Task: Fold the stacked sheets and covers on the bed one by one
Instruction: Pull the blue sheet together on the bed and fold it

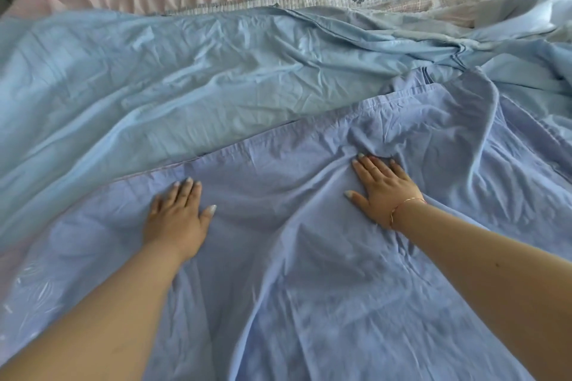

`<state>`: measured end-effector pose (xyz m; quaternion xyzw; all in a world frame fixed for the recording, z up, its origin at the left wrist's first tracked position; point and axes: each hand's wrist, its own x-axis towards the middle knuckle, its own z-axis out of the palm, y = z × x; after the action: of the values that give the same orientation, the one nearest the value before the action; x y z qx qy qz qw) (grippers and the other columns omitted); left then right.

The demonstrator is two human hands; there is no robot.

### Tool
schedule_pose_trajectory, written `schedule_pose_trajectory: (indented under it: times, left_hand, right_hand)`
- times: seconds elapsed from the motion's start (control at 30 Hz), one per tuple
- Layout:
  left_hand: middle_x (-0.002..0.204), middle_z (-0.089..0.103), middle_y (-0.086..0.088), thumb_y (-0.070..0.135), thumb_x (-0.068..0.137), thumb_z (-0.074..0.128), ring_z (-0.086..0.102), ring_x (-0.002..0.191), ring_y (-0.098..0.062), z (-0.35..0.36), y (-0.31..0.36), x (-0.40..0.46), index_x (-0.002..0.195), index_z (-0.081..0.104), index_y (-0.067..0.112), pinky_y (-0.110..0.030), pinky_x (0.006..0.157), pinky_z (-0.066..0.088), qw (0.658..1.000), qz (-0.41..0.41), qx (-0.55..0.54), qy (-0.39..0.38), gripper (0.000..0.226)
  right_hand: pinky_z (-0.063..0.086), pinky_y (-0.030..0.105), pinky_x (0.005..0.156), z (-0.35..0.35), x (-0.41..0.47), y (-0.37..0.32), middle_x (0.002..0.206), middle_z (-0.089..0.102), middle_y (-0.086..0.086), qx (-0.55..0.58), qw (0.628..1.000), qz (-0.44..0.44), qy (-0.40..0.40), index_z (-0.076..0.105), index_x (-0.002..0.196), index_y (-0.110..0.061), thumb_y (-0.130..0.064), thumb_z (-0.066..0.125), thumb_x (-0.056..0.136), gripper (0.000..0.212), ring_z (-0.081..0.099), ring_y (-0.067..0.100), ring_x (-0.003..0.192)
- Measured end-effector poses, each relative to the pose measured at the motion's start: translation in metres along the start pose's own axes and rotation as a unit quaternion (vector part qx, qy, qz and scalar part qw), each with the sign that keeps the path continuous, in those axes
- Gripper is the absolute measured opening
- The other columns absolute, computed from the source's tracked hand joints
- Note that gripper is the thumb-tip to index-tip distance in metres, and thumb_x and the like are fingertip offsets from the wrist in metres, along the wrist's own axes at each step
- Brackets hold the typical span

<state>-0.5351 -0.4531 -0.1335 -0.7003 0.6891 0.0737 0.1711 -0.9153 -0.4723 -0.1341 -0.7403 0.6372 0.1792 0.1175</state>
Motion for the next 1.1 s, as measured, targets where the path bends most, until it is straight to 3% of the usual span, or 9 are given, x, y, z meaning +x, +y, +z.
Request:
schedule_pose_trajectory:
  times: [0.1,0.17,0.27,0.37,0.5,0.67,0.83,1.0,1.1]
  left_hand:
    - [0.159,0.022,-0.014,0.045,0.100,0.037,0.019,0.147,-0.027,-0.002,-0.003,-0.007,0.151,0.028,0.009,-0.040,0.120,0.014,0.998,-0.005,-0.048,0.035,0.063]
    - [0.146,0.042,-0.025,0.032,0.094,0.059,0.038,0.137,-0.037,0.003,-0.006,-0.014,0.138,0.048,-0.002,-0.045,0.114,0.027,0.993,-0.003,-0.094,0.077,0.057]
    - [0.130,0.056,-0.029,0.017,0.080,0.077,0.054,0.116,-0.047,-0.001,-0.014,-0.018,0.119,0.061,-0.007,-0.053,0.098,0.044,0.986,0.010,-0.125,0.112,0.048]
    - [0.132,0.052,-0.025,0.012,0.086,0.070,0.051,0.118,-0.044,-0.025,-0.014,-0.004,0.122,0.057,-0.007,-0.051,0.096,0.044,0.974,0.003,-0.180,0.140,0.043]
    - [0.140,0.044,-0.023,0.016,0.093,0.061,0.044,0.127,-0.038,-0.046,-0.017,0.027,0.134,0.047,-0.004,-0.044,0.101,0.036,0.964,-0.031,-0.232,0.128,0.047]
    - [0.103,0.056,-0.031,0.019,0.094,0.061,0.055,0.100,-0.045,-0.046,-0.031,0.042,0.092,0.061,-0.011,-0.043,0.081,0.041,0.982,-0.013,-0.155,0.107,0.031]
    - [0.097,0.059,-0.034,0.016,0.094,0.061,0.058,0.094,-0.047,-0.060,-0.052,0.059,0.084,0.063,-0.012,-0.044,0.076,0.043,0.982,-0.006,-0.137,0.130,0.030]
    - [0.112,0.058,-0.036,0.006,0.095,0.052,0.057,0.102,-0.050,-0.057,-0.049,0.066,0.104,0.065,-0.010,-0.049,0.088,0.044,0.966,-0.087,-0.180,0.162,0.023]
    - [0.123,0.048,-0.030,0.001,0.090,0.050,0.055,0.101,-0.047,-0.047,-0.012,0.040,0.122,0.055,-0.002,-0.049,0.090,0.044,0.940,-0.067,-0.191,0.276,0.032]
  right_hand:
    - [-0.004,0.044,0.119,-0.008,-0.012,-0.026,0.160,-0.003,-0.003,0.025,1.000,0.011,0.001,-0.003,0.152,-0.020,-0.072,-0.001,0.081,0.088,-0.005,0.016,0.148]
    - [-0.007,0.041,0.119,-0.009,-0.031,-0.048,0.161,0.000,-0.001,0.031,0.998,-0.053,0.031,0.000,0.153,-0.017,-0.073,-0.007,0.072,0.098,-0.003,0.016,0.148]
    - [0.001,0.037,0.116,0.002,-0.062,-0.078,0.155,0.028,0.006,0.045,0.984,-0.145,0.091,0.026,0.149,-0.010,-0.074,-0.001,0.084,0.095,0.023,0.020,0.144]
    - [0.016,0.040,0.109,0.017,-0.075,-0.089,0.141,0.050,0.004,0.026,0.986,-0.145,0.078,0.048,0.139,-0.010,-0.069,0.011,0.091,0.084,0.046,0.020,0.132]
    - [0.009,0.037,0.111,0.032,-0.078,-0.085,0.146,0.044,0.003,0.024,0.986,-0.141,0.087,0.041,0.143,-0.012,-0.069,0.015,0.091,0.081,0.038,0.019,0.137]
    - [0.010,0.034,0.112,0.032,-0.078,-0.082,0.146,0.044,0.002,0.059,0.984,-0.137,0.096,0.041,0.143,-0.013,-0.065,0.014,0.094,0.076,0.038,0.018,0.137]
    - [0.010,0.027,0.115,0.034,-0.083,-0.071,0.141,0.050,0.003,0.065,0.985,-0.122,0.106,0.047,0.139,-0.013,-0.062,0.018,0.095,0.072,0.046,0.018,0.131]
    - [0.017,0.025,0.116,0.033,-0.086,-0.063,0.141,0.050,0.004,0.065,0.988,-0.097,0.098,0.049,0.138,-0.014,-0.067,0.011,0.092,0.079,0.047,0.021,0.131]
    - [0.024,0.030,0.115,0.022,-0.083,-0.086,0.137,0.054,0.007,0.102,0.979,-0.063,0.164,0.052,0.135,-0.013,-0.067,0.019,0.090,0.078,0.050,0.026,0.128]
